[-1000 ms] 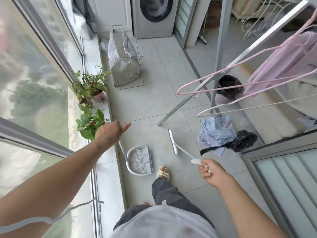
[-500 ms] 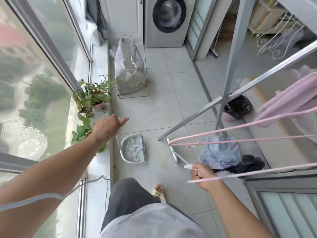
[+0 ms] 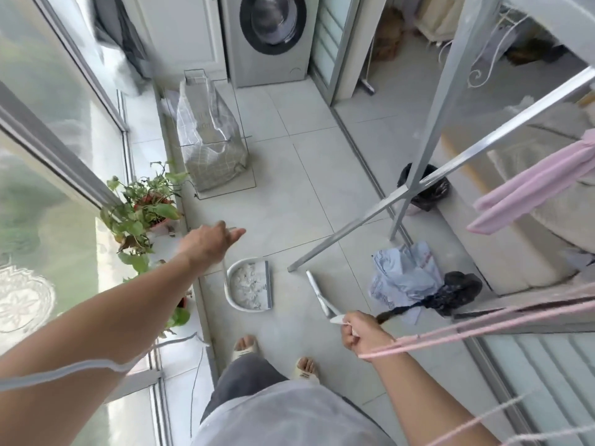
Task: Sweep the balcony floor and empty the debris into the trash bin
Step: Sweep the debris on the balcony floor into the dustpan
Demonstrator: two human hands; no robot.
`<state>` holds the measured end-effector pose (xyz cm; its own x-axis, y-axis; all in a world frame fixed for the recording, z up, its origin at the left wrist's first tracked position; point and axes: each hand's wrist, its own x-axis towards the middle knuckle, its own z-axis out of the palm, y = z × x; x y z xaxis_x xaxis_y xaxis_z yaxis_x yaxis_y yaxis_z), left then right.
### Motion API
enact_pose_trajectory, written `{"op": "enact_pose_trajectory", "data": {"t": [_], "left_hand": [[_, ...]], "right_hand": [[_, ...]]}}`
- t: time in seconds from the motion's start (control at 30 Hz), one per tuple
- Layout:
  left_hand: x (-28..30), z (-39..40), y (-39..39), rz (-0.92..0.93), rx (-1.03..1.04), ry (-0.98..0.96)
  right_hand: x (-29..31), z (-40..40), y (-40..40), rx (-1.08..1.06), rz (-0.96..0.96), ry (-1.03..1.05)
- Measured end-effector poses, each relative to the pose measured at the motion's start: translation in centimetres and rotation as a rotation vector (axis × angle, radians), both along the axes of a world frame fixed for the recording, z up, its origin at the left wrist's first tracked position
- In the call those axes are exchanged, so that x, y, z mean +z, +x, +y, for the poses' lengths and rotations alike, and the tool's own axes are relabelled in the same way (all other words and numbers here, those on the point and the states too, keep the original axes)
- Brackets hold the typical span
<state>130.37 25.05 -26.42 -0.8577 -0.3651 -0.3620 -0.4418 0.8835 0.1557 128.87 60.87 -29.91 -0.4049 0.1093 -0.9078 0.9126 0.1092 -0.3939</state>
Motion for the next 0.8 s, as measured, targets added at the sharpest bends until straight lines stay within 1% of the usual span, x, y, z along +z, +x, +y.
{"op": "enact_pose_trajectory", "data": {"t": [0.07, 0.13, 0.23, 0.33, 0.4, 0.43, 0.53, 0.6, 0.67, 0.8], "left_hand": [[-1.2, -1.6, -0.9, -0.014, -0.03, 0.013], [-2.2, -2.5, -1.4, -0.044, -0.046, 0.022], [-3.0, -3.2, -1.9, -0.063, -0.039, 0.043], [-3.5, -4.0, -2.8, -0.087, -0.057, 0.016], [-3.6, -4.8, -3.3, -0.121, -0.084, 0.002], [-3.7, -5.1, -3.5, -0.13, -0.086, 0.001], [-4.3, -6.4, -3.7, -0.146, -0.138, -0.013], [-4.5, -6.8, -3.5, -0.146, -0.136, -0.003], [-4.7, -6.9, -3.4, -0.136, -0.131, -0.012], [-4.5, -7.0, -3.6, -0.155, -0.113, -0.004]], "right_hand": [[-0.1, -1.7, 0.3, -0.015, -0.017, 0.026], [-0.1, -3.2, 0.9, 0.014, -0.03, 0.046], [0.5, -5.3, 1.8, 0.142, -0.036, 0.086], [1.6, -6.6, 2.4, 0.275, -0.039, 0.125], [2.3, -7.0, 2.1, 0.304, -0.059, 0.123], [2.5, -6.7, 1.7, 0.274, -0.069, 0.094], [2.8, -5.6, 0.4, 0.033, -0.116, -0.043], [3.3, -4.9, 0.2, -0.076, -0.145, -0.129], [4.2, -5.4, 0.5, -0.116, -0.143, -0.181], [4.8, -8.5, 0.7, -0.093, -0.063, -0.152]]}}
